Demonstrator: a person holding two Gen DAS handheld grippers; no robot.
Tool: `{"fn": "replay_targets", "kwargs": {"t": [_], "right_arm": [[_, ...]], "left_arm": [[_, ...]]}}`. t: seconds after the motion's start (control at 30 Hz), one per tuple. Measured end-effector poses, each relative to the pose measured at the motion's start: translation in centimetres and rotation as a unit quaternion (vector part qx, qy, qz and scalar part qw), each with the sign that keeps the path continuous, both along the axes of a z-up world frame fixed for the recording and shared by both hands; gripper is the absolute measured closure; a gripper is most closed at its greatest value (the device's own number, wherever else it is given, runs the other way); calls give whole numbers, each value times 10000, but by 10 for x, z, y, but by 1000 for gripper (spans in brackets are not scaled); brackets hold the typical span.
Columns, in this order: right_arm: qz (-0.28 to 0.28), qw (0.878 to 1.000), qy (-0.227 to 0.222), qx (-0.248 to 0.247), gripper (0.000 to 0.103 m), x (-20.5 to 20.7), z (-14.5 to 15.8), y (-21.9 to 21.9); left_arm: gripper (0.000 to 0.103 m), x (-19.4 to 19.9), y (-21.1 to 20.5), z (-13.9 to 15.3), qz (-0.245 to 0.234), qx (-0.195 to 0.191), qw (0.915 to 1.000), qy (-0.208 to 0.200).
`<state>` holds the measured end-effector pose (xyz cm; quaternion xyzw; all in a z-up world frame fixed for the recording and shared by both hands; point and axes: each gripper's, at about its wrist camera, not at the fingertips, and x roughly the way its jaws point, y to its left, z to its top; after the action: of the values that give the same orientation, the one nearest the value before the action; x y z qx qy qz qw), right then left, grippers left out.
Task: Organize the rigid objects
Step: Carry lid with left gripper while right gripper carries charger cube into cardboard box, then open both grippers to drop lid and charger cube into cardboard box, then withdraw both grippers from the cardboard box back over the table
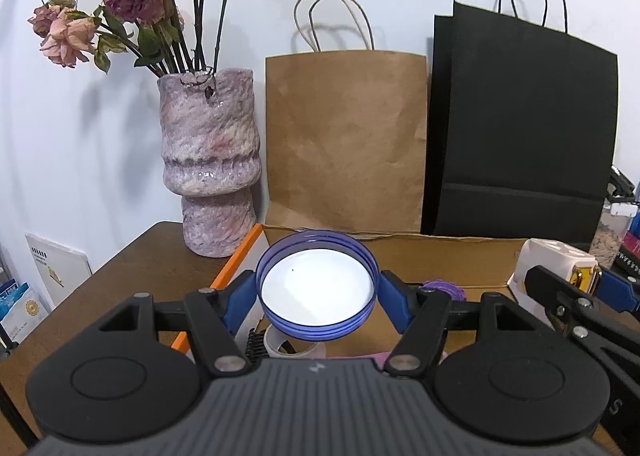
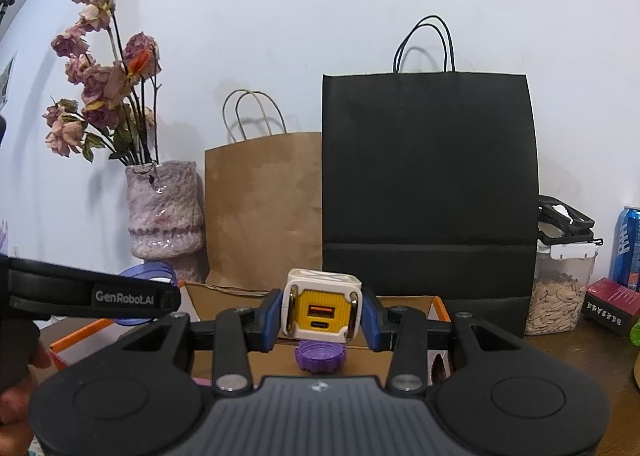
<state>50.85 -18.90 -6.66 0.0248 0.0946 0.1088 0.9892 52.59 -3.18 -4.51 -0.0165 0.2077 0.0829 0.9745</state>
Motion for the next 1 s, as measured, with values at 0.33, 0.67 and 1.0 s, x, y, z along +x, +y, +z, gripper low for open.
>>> {"fn": "replay_targets", "kwargs": {"t": [0.33, 0.67, 1.0], "right_arm": [[120, 9994, 313, -60, 63, 10, -8, 1], [93, 9969, 775, -107, 36, 11, -17, -2], [-152, 9969, 761, -112, 0, 9, -18, -7]], "left_arm": [[35, 10, 1, -8, -4, 124, 9997, 191], [2, 8, 1, -12, 56, 196, 9995, 245], [0, 9, 2, -13, 114, 171, 9992, 341]]}}
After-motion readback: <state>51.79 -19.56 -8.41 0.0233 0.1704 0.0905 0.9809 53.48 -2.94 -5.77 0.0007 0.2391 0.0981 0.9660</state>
